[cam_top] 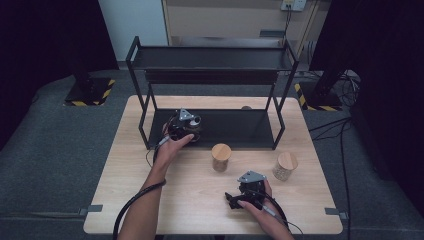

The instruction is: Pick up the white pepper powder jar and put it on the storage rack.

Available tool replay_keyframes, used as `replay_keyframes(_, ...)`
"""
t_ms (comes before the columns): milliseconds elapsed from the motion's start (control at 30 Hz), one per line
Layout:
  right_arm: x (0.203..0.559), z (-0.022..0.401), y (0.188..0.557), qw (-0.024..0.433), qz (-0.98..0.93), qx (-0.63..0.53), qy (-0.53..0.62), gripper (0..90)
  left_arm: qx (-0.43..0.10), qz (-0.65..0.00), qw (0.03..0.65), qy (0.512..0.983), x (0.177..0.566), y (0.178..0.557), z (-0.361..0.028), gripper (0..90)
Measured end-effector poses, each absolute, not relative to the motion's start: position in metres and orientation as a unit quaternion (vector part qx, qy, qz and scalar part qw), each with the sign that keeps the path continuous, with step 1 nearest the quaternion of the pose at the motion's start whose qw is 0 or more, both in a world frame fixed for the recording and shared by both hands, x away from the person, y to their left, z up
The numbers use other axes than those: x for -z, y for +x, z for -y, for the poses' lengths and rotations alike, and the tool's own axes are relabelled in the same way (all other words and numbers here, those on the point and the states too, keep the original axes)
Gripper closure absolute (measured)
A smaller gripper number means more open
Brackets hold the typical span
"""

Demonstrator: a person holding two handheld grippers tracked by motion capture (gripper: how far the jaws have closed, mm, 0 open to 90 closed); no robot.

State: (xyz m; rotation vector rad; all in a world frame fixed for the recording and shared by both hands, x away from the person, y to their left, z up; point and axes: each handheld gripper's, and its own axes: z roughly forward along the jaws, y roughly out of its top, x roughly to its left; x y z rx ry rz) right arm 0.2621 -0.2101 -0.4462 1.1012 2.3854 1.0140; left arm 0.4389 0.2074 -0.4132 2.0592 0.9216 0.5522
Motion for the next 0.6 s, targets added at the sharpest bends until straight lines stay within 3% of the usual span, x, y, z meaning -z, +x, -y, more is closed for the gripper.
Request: replay_keyframes(600,0.446,0.210,0.262,0.161,-0.836,-0.355,0.387,0.6,-0.195,-0.383,0.415,0.802,0.421,0.446,-0.220,28.5)
